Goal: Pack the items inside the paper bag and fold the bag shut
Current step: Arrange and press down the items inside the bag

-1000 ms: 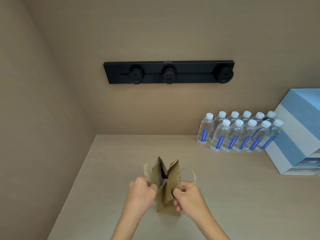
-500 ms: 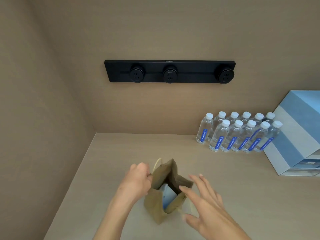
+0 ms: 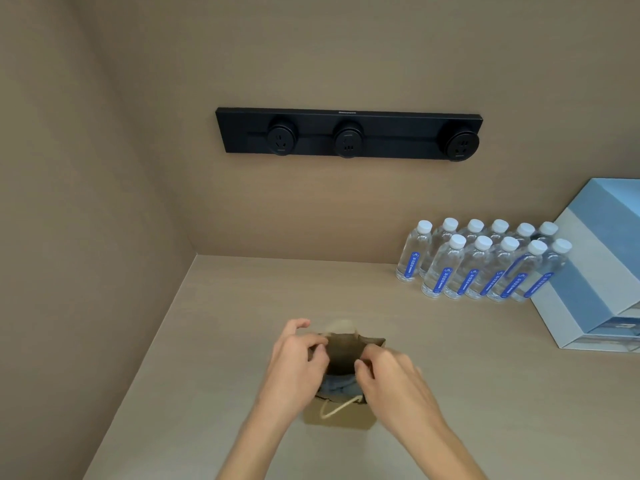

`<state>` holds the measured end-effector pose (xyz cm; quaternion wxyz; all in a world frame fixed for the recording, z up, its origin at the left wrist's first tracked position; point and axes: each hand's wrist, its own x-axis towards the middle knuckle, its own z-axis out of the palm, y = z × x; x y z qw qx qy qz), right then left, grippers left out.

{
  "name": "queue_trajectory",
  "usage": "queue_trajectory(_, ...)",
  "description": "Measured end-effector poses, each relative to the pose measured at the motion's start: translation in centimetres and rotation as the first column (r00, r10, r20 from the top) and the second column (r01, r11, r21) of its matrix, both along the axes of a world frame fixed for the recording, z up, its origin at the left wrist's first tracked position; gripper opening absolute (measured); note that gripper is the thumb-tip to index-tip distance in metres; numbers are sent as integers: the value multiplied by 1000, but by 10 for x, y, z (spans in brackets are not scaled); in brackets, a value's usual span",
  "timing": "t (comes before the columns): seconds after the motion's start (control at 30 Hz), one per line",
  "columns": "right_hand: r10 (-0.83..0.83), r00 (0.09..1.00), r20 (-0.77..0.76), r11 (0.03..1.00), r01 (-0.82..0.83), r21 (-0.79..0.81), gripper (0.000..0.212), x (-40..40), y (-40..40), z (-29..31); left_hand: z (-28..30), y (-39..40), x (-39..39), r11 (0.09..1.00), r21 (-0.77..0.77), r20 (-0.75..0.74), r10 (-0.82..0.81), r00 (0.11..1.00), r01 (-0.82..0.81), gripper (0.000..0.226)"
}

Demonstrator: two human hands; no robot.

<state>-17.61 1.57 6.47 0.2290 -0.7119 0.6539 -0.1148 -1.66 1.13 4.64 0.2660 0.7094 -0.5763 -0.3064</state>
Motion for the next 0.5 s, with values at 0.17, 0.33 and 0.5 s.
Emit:
queue_trajectory(0.17,7,997,-71,999,-4,40,17,5,3,-4,-2,11,-14,992,44,51,117,992,-119,22)
queue_trajectory(0.33,7,996,-93,1000,-5,24,22,-7,8,3,-4,21,-5,985,47,100,158,982,-163,53)
queue_trajectory(0.5,11,974,-227,999,-18,-28,31,-24,26,13,-7,40,9,991,107,29,77,997,-79,72)
